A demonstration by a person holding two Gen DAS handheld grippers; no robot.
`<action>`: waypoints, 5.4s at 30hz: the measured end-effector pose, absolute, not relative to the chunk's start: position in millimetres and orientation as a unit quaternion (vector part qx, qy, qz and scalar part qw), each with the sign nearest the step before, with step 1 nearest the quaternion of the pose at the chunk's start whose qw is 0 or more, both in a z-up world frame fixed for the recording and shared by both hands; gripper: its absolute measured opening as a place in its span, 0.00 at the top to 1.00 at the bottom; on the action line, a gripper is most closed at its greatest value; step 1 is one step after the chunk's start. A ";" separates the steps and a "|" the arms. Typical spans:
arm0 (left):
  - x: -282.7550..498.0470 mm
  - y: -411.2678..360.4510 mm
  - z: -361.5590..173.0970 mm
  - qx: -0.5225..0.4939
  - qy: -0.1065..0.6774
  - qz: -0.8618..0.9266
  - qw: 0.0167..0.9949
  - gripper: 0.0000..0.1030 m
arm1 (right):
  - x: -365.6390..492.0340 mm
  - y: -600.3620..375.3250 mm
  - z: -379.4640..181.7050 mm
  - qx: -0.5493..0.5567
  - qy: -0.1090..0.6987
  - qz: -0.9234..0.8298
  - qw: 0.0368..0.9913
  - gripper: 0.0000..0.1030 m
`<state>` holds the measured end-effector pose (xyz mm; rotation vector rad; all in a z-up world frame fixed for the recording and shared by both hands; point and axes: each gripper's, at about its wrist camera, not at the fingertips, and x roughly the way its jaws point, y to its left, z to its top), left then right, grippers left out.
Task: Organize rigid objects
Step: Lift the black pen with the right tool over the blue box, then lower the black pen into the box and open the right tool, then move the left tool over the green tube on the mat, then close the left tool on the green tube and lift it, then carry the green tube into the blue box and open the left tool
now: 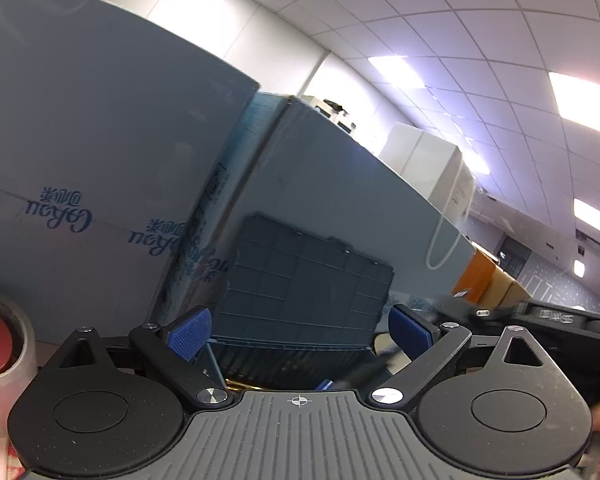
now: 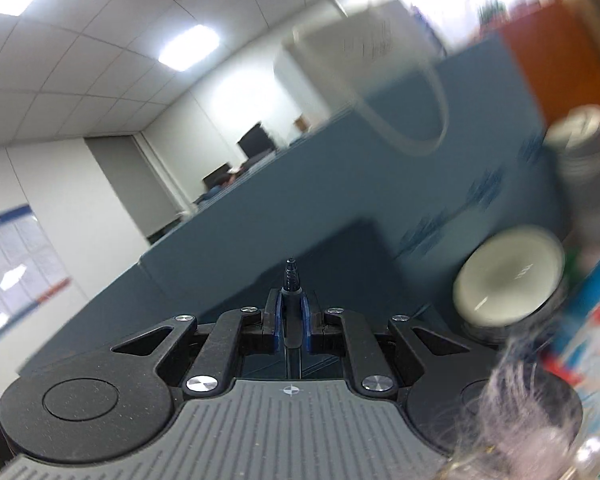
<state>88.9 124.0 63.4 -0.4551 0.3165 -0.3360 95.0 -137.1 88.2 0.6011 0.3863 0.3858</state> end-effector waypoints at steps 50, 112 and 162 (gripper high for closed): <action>100.1 120.6 52.6 -0.217 0.184 -0.163 0.945 0.06 | 126.0 -114.6 52.5 0.242 0.277 0.096 0.925 0.53; 153.9 -229.2 -26.6 0.086 0.338 -0.342 0.873 0.43 | -43.0 -368.9 1.5 0.345 -0.017 -0.189 0.919 0.16; 92.4 24.3 104.7 0.086 0.131 -0.165 0.974 0.79 | -34.9 -364.5 -3.0 0.338 0.011 -0.176 0.924 0.16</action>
